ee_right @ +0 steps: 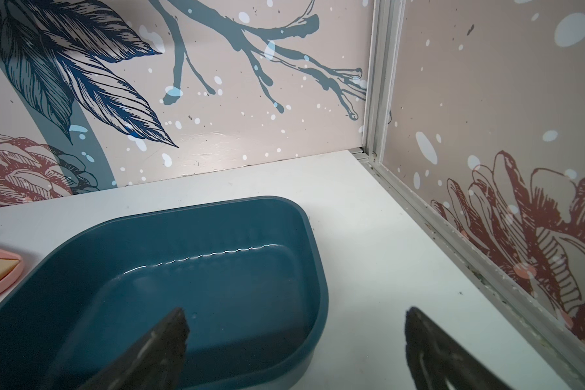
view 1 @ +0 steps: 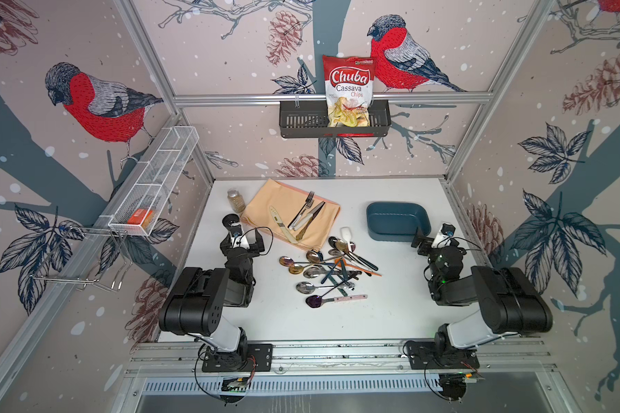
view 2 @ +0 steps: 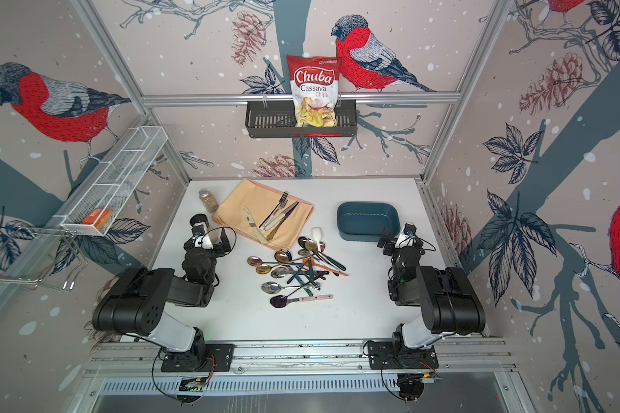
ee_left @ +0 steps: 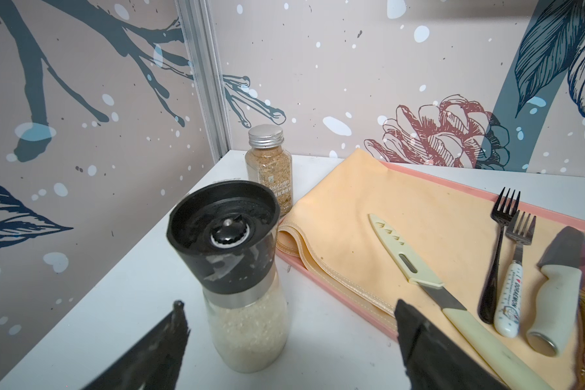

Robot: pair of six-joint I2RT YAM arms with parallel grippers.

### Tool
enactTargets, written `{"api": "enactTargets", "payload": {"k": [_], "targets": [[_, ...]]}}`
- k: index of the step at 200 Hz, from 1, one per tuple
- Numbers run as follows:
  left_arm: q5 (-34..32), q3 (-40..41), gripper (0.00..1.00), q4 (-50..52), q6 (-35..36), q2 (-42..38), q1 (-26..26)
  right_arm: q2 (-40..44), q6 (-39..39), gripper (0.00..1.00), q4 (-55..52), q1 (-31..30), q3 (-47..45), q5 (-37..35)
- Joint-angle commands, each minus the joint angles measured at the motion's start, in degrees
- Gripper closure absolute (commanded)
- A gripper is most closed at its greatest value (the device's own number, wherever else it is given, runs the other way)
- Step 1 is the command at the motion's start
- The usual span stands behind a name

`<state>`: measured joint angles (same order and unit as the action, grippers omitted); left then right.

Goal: Put the spoon into the storage box
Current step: Adjust the storage box at the center of the board.

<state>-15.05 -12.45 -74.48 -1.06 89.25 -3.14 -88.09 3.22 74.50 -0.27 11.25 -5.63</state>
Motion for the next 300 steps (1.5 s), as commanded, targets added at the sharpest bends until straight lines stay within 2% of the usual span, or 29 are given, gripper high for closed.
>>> {"api": "enactTargets", "payload": {"k": [1, 53, 72, 100, 125, 138, 155, 175, 191, 205, 235, 269, 300], "targets": [[0.14, -0.37, 0.03, -1.81, 0.44, 0.13, 0.14, 0.25, 0.99, 0.0, 1.35, 0.37, 0.09, 1.23], [0.76, 0.11, 0.03, -2.22, 0.9, -0.77, 0.1, 1.56, 1.55, 0.0, 2.37, 0.54, -0.84, 0.12], [0.01, 0.14, 0.04, 0.65, 1.4, -4.51, -0.67, 6.56, 2.96, 0.0, -3.95, 0.68, 0.42, -3.4], [-0.83, 0.01, 0.04, 6.74, 2.62, -12.14, -1.81, 14.27, 5.27, 0.0, -21.76, 0.63, 6.38, -3.71], [-1.13, -5.86, 0.04, 22.06, 3.25, -19.63, -4.07, 19.14, 13.04, 0.01, -46.05, 0.53, 16.8, -4.34], [-0.71, -11.54, 0.04, 32.85, 1.05, -22.23, -5.06, 19.2, 16.42, 0.05, -58.26, 0.45, 23.14, -4.3], [2.13, -19.74, 0.04, 48.3, -1.64, -24.0, -6.15, 18.17, 21.24, 0.18, -72.08, -0.02, 30.35, -4.62], [0.85, -25.76, 0.04, 58.37, -4.69, -25.13, -8.68, 16.63, 28.29, 0.22, -87.64, -0.76, 37.6, -4.71], [1.47, -29.89, 0.04, 65.68, -7.25, -25.58, -9.95, 14.78, 33.1, 0.28, -95.78, -1.84, 40.61, -3.86], [2.12, -33.31, 0.04, 71.28, -8.54, -24.82, -11.11, 13.4, 36.65, 0.32, -99.59, -2.98, 42.1, -1.84], [2.53, -38.83, 0.04, 79.03, -8.7, -22.65, -14.88, 8.14, 42.13, 0.31, -102.88, -6.04, 46.0, 2.21], [7.11, -42.12, 0.04, 81.88, -9.36, -20.81, -17.38, 0.91, 46.04, 0.3, -105.38, -9.08, 51.09, 4.18], [7.38, -44.19, 0.04, 83.57, -9.53, -19.41, -19.14, -2.44, 49.26, 0.28, -105.77, -11.25, 52.12, 6.19]]}}
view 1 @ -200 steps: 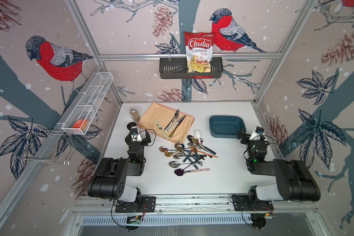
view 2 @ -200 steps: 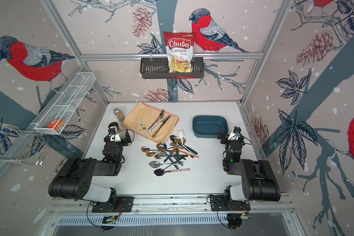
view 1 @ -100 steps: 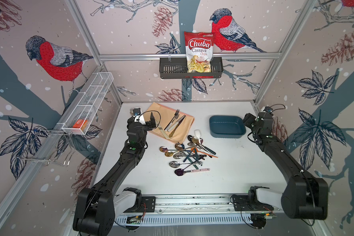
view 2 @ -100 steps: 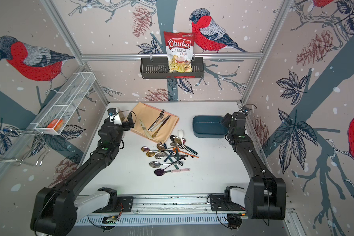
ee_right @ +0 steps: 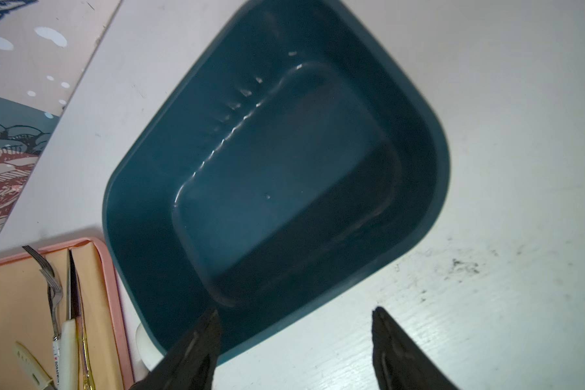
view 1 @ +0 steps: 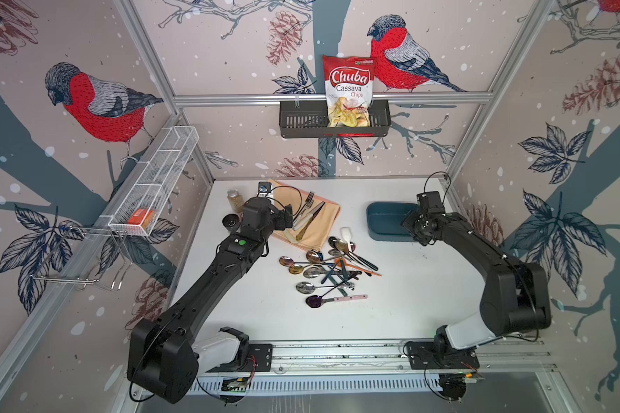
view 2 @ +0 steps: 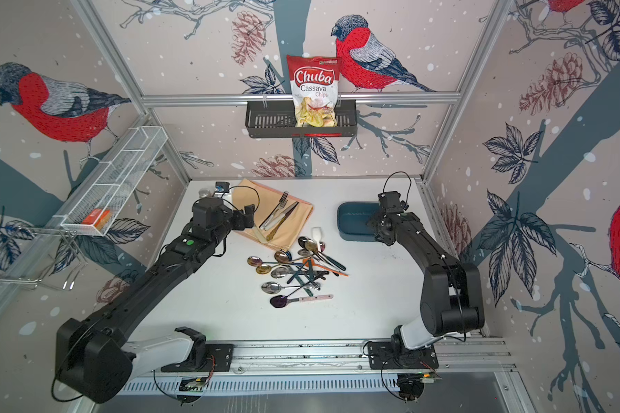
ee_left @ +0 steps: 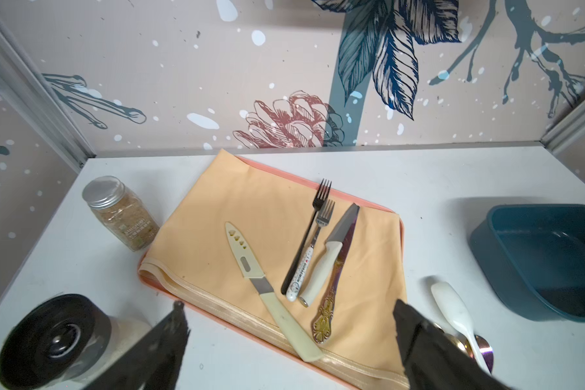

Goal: Put the spoon into the storage box
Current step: Adjust the storage box at the center of the board.

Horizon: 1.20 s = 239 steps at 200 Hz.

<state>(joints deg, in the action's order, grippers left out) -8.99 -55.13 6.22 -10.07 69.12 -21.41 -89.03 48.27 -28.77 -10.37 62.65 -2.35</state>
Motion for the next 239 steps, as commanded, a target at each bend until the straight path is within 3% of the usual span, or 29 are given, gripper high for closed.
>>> {"api": "enactTargets", "payload": {"k": [1, 48, 148, 239], "targets": [[1.34, -1.53, 0.04, 2.9, -0.5, 0.74, -0.89, -1.54, 4.29, 0.28, -2.46, -1.24, 0.72, 2.98], [2.39, -1.78, 0.04, 4.57, -0.41, 1.66, -1.27, -2.83, 7.13, 0.27, -1.17, -3.02, -0.72, 3.68], [4.07, -4.7, 0.04, 6.3, -1.03, 3.75, -1.37, -12.15, 6.33, 0.27, -3.83, -4.61, 6.36, -0.2], [5.64, -7.26, 0.04, 7.67, -0.16, 5.85, -1.41, -13.87, -4.54, 0.66, -8.47, -4.42, 7.47, -7.11]]}}
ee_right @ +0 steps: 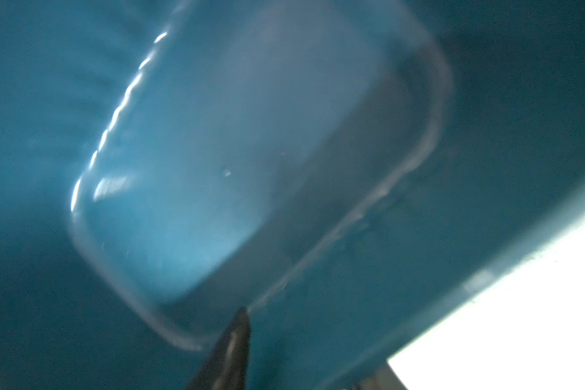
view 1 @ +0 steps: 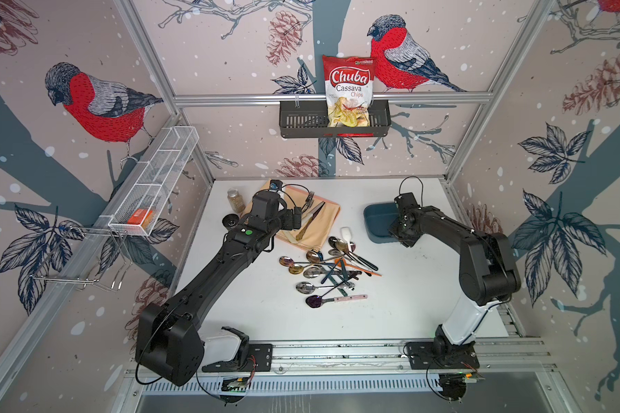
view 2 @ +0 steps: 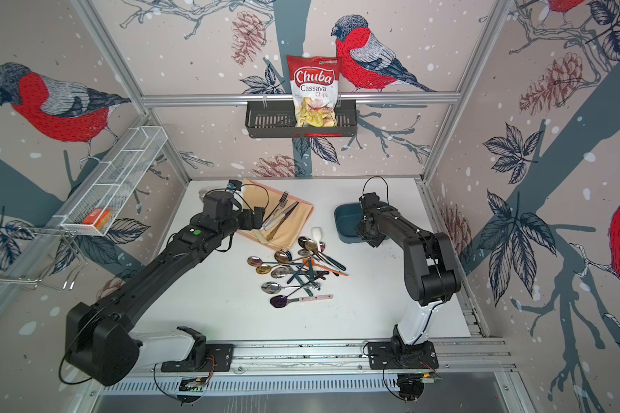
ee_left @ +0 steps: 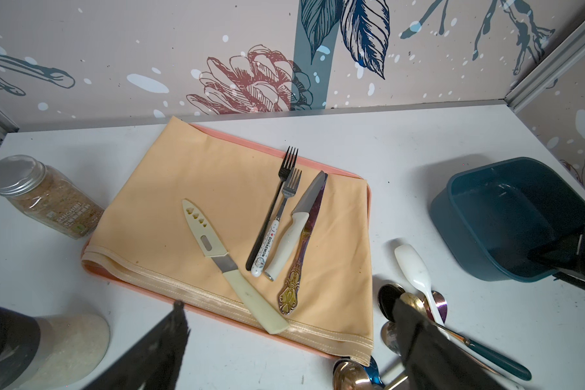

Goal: Put the spoon into the storage box
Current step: Adjust the storage box at the center of the board.

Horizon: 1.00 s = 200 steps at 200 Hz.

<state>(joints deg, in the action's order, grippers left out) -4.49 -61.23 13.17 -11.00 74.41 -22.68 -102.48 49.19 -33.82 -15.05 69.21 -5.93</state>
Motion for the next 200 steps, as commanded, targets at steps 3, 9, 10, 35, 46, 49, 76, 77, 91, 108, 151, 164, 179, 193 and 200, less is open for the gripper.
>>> {"api": "enactTargets", "payload": {"k": [3, 9, 10, 35, 46, 49, 76, 77, 91, 108, 151, 164, 179, 193, 200], "targets": [[1.19, -1.27, 0.04, 0.81, 0.81, 0.64, -0.16, -0.5, -6.12, 0.66, -3.64, 0.32, 0.89, -3.71], [1.36, -1.51, 0.04, 0.97, 0.94, 0.78, -0.15, -0.51, -7.44, 0.67, -4.15, 0.37, 1.04, -4.18], [1.39, -1.52, 0.04, 0.97, 0.92, 0.8, -0.16, -0.57, -7.61, 0.67, -4.23, 0.37, 1.03, -4.31], [1.57, -2.21, 0.04, 1.71, 1.25, 1.01, -0.19, -0.21, -14.86, 0.68, -6.56, 0.48, 1.34, -8.95], [1.75, -2.38, 0.04, 1.73, 1.34, 1.09, -0.17, 0.23, -18.42, 0.67, -6.95, 0.52, 1.23, -10.95], [1.77, -2.39, 0.04, 1.71, 1.34, 1.13, -0.17, 0.3, -19.38, 0.67, -7.03, 0.59, 1.2, -11.49], [2.24, -2.92, 0.04, 1.9, 1.27, 1.69, -0.17, 1.03, -27.08, 0.68, -7.22, 0.8, 1.07, -16.31], [2.27, -3.01, 0.04, 1.88, 1.26, 1.78, -0.17, 1.04, -27.28, 0.68, -7.18, 0.8, 1.04, -16.39], [2.6, -3.56, 0.04, 2.12, 1.25, 2.09, -0.26, 1.42, -30.7, 0.68, -6.41, 1.2, 1.0, -17.43], [2.73, -4.1, 0.04, 2.68, 1.33, 2.33, -0.35, 1.85, -34.24, 0.68, -5.5, 1.76, 1.01, -18.05], [2.73, -5.1, 0.04, 3.78, 2.08, 2.58, -0.49, 5.18, -45.57, 0.69, 1.55, 3.0, -2.94, -19.07], [2.82, -5.56, 0.04, 4.25, 2.3, 2.75, -0.44, 6.1, -46.99, 0.69, 3.42, 4.1, -4.09, -17.82], [2.93, -6.22, 0.04, 4.95, 2.64, 2.95, -0.45, 6.41, -48.47, 0.68, 4.28, 5.42, -4.6, -15.8], [3.08, -6.81, 0.04, 5.49, 3.15, 3.21, -0.51, 6.24, -49.48, 0.68, 4.48, 6.42, -4.7, -14.16], [3.04, -7.13, 0.04, 5.73, 3.39, 3.28, -0.46, 5.96, -49.54, 0.68, 4.35, 7.01, -4.55, -13.14]]}}
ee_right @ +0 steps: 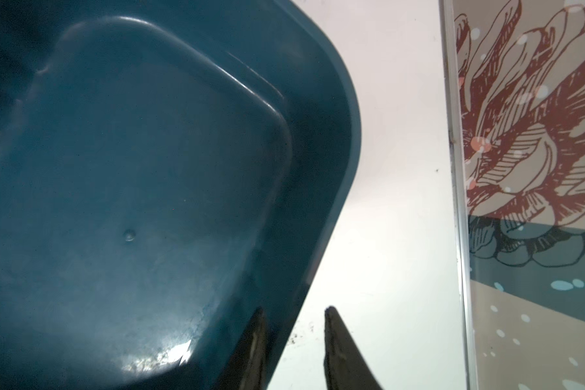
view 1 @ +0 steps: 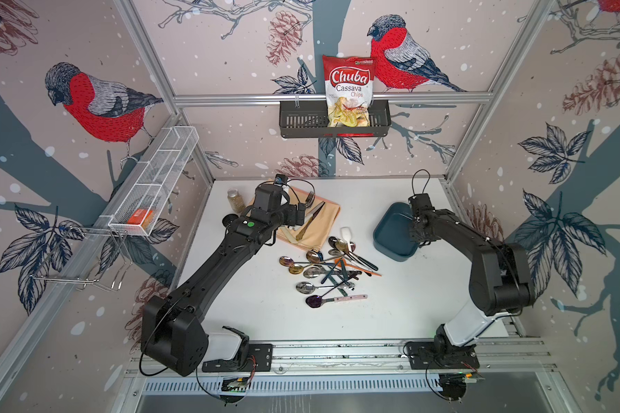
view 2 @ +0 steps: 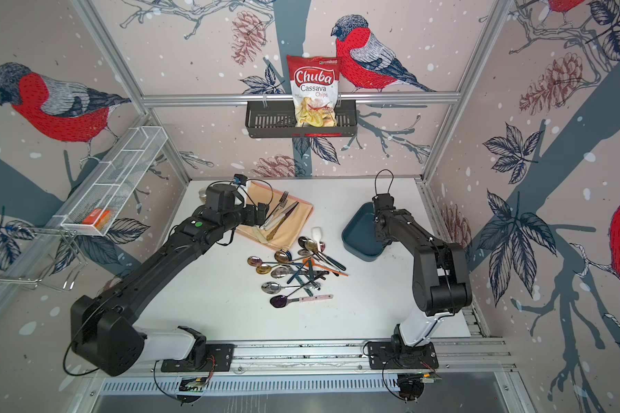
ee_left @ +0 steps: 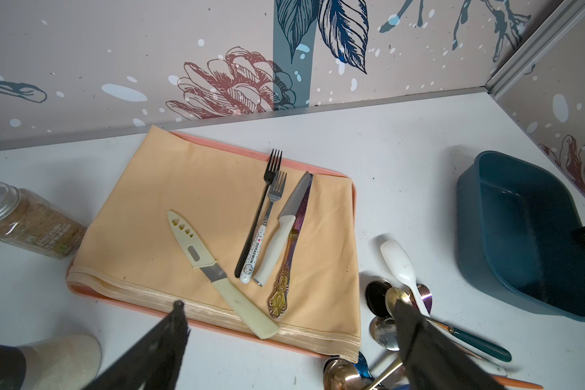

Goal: Put the spoon into the storage box
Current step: Adjust the storage box at the center of the board.

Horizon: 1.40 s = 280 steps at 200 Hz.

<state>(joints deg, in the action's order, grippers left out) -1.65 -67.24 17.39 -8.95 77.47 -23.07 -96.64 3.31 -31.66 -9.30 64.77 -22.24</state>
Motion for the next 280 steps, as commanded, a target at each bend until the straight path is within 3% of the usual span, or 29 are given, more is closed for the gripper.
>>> {"api": "enactTargets", "payload": {"k": [1, 23, 52, 121, 178, 204, 251, 280], "targets": [[0.13, -1.22, 0.04, 1.6, 1.41, 0.27, -0.1, 0.08, -3.66, 0.68, 2.16, 1.33, -0.05, 3.3], [0.07, -1.91, 0.04, 2.21, 1.91, 0.49, -0.05, -1.45, -3.22, 0.7, 0.92, 2.56, 1.16, 5.31], [0.25, -1.86, 0.04, 2.31, 1.58, 0.36, -0.06, -3.42, -2.65, 0.83, 0.17, 3.37, 2.1, 8.16], [0.42, -1.85, 0.04, 2.43, 1.48, -0.03, -0.11, -4.0, -3.58, 0.86, 1.49, 2.92, 2.29, 10.8], [0.85, -1.11, 0.04, 2.46, 0.89, -0.12, -0.05, -5.6, -4.61, 0.88, 0.28, -2.39, 4.67, 4.69], [1.03, -0.31, 0.04, 2.5, 0.12, -0.52, -0.05, -5.32, -4.02, 0.83, -0.66, -2.38, 5.28, 2.64], [1.51, 1.35, 0.04, 2.47, -1.81, -1.06, -0.07, -2.34, -3.65, 0.57, -1.35, -2.54, 5.78, 0.44], [1.62, 2.48, 0.04, 2.54, -4.25, -1.09, 0.09, 1.15, -3.9, 0.53, -3.77, -3.78, 9.59, -1.09]]}}
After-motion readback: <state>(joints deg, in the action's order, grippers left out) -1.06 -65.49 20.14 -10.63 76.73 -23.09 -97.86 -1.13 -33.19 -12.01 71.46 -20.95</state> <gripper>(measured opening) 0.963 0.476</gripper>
